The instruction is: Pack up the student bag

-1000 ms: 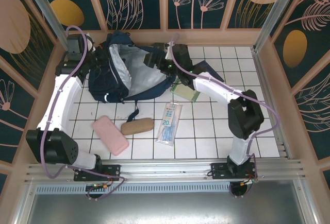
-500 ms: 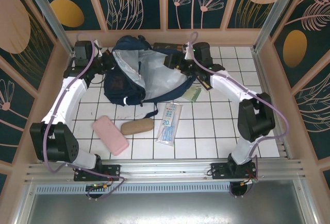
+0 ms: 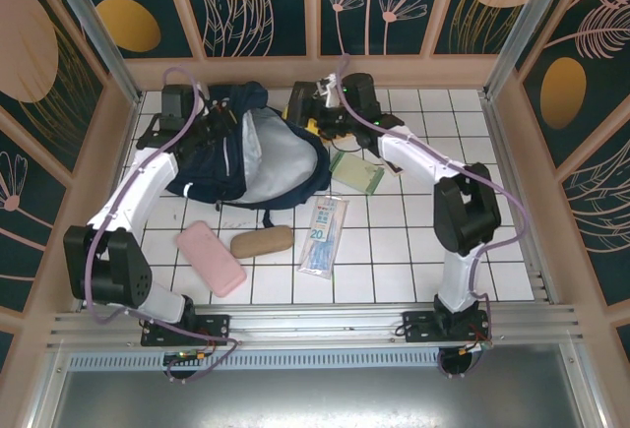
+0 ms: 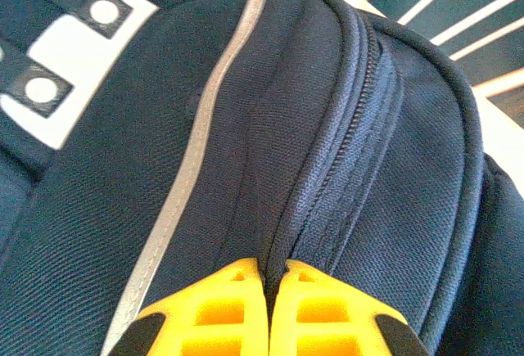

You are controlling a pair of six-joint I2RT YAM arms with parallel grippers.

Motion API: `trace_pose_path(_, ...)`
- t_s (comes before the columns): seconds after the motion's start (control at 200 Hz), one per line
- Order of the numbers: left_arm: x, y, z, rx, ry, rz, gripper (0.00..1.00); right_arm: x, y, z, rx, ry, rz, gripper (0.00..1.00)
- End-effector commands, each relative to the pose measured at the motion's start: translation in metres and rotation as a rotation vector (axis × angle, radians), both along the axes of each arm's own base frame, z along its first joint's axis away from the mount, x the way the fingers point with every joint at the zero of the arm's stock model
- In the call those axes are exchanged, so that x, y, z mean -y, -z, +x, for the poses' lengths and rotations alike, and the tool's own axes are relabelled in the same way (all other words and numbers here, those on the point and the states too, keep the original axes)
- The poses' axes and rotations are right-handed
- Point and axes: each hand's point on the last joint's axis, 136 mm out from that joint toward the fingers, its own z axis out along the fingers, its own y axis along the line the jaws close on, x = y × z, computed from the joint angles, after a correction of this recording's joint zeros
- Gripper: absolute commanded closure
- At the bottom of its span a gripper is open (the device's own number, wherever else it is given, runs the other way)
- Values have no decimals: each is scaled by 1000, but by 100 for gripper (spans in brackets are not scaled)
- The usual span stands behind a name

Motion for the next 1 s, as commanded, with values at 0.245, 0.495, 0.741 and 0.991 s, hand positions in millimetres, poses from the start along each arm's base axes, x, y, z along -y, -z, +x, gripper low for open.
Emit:
trace_pose_path(0.245, -59, -3, 16, 17, -162, 24, 69, 259, 47, 77, -28, 819, -513, 12)
trace_pose_path(0.495, -23, -10, 13, -5, -56, 282, 39, 338, 128, 120, -182, 844, -670, 11)
trace_pose_path(0.741, 65, -18, 10, 51, 130, 186, 35, 325, 175, 152, -208, 647, -659, 11)
trace_pose_path(0.991, 167, 13, 2, 47, 341, -47, 35, 286, 193, 153, -238, 464, -506, 12)
